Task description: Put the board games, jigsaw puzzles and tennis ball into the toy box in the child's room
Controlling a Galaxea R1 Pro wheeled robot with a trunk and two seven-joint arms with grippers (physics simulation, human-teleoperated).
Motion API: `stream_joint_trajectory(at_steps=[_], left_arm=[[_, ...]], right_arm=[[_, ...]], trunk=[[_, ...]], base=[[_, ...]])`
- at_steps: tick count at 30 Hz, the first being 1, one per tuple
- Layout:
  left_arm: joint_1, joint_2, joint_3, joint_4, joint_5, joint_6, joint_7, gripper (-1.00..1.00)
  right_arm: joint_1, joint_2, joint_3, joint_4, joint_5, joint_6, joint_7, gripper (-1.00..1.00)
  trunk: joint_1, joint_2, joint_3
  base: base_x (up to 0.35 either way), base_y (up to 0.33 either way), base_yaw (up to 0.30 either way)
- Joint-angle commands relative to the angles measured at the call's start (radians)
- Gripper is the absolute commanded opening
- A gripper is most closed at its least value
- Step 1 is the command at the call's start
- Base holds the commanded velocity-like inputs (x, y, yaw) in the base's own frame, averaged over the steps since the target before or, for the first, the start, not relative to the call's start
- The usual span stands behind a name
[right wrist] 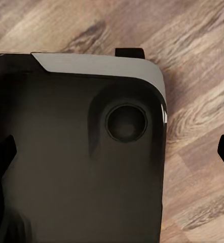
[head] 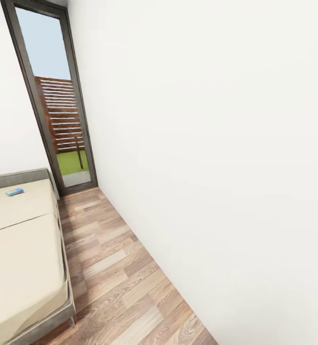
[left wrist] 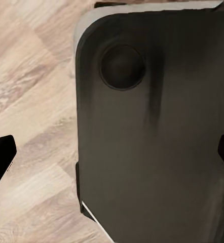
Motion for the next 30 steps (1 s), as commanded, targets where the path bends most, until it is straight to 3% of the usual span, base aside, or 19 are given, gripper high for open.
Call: stream_joint_trajectory(at_steps=[1,13,16,19,21,22,24,25,30], left_arm=[[-0.001,0.000,0.001,0.000,0.001,0.000,-0.001,1.00],[-0.077,-0.004,0.001,-0.002,0.014,0.011,-0.006,1.00],[-0.143,-0.004,0.001,-0.002,0.059,0.041,-0.007,1.00],[-0.169,-0.004,0.001,-0.002,0.079,0.059,-0.007,1.00],[-0.226,-0.003,0.000,-0.003,0.122,0.106,-0.007,1.00],[-0.226,-0.003,0.000,-0.003,0.122,0.106,-0.007,1.00],[-0.287,-0.002,0.000,-0.003,0.157,0.158,-0.007,1.00],[-0.287,-0.002,0.000,-0.003,0.157,0.158,-0.007,1.00],[-0.411,-0.004,0.000,-0.004,0.196,0.256,-0.007,1.00]], right_arm=[[0.000,0.000,-0.001,-0.001,0.000,0.001,0.000,1.00],[-0.069,0.009,0.000,-0.011,0.000,0.026,0.000,1.00],[-0.130,0.013,0.001,-0.012,0.001,0.078,-0.001,1.00],[-0.155,0.015,0.001,-0.013,0.001,0.101,-0.001,1.00],[-0.213,0.017,0.001,-0.014,0.001,0.154,-0.001,1.00],[-0.213,0.017,0.001,-0.014,0.001,0.154,-0.001,1.00],[-0.282,0.021,0.001,-0.015,0.001,0.211,-0.002,1.00],[-0.282,0.021,0.001,-0.015,0.001,0.211,-0.002,1.00],[-0.425,0.047,0.001,-0.016,0.001,0.321,-0.010,1.00]], trunk=[[0.000,-0.001,-0.001],[0.000,-0.001,-0.001],[0.000,-0.001,-0.001],[0.000,-0.001,-0.001],[0.000,-0.001,-0.001],[0.000,-0.001,-0.001],[0.000,-0.001,-0.001],[0.000,-0.001,-0.001],[0.000,-0.001,-0.001]], base=[[0.000,0.000,0.279],[0.000,0.000,0.284],[0.000,0.000,0.293],[0.000,0.000,0.295],[0.000,0.000,0.296],[0.000,0.000,0.297],[0.000,0.000,0.298],[0.000,0.000,0.298],[0.000,0.000,0.298]])
